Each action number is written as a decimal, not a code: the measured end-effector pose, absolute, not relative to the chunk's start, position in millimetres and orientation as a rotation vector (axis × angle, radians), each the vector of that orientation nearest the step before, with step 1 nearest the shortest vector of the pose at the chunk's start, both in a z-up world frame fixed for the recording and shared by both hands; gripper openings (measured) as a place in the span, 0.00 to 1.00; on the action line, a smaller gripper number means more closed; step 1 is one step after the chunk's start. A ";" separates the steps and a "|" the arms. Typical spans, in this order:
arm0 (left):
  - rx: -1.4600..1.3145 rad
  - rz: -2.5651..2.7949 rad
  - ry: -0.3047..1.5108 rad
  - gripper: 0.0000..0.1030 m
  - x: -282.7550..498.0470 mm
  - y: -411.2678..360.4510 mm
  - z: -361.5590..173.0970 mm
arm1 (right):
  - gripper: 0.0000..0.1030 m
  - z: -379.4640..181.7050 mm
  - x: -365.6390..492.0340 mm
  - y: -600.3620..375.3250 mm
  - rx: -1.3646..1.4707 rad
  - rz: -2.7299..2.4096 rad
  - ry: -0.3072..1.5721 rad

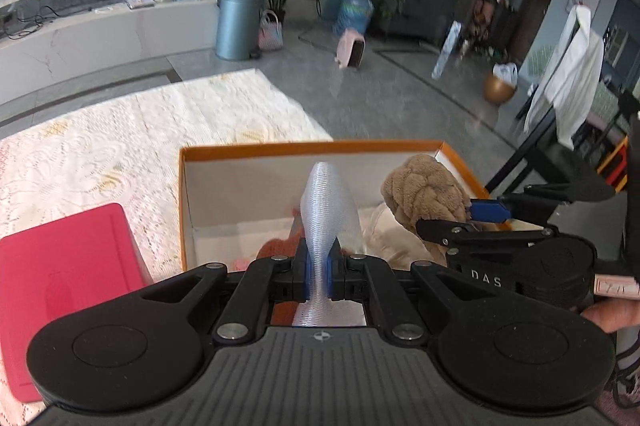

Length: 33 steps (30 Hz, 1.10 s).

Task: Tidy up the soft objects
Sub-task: 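Lift the bag and yarn and carry both over the orange box, then open both tools to drop the bag and yarn into the box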

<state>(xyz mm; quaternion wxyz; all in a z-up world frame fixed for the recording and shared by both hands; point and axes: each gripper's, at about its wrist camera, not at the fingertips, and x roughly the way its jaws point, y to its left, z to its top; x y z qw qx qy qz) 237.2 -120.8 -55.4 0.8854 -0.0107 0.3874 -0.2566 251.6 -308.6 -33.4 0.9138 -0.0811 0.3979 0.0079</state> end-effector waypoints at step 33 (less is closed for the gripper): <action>0.125 -0.507 0.822 0.73 245.6 -136.5 -51.5 | 0.63 -50.8 262.1 -298.6 -0.290 0.058 0.892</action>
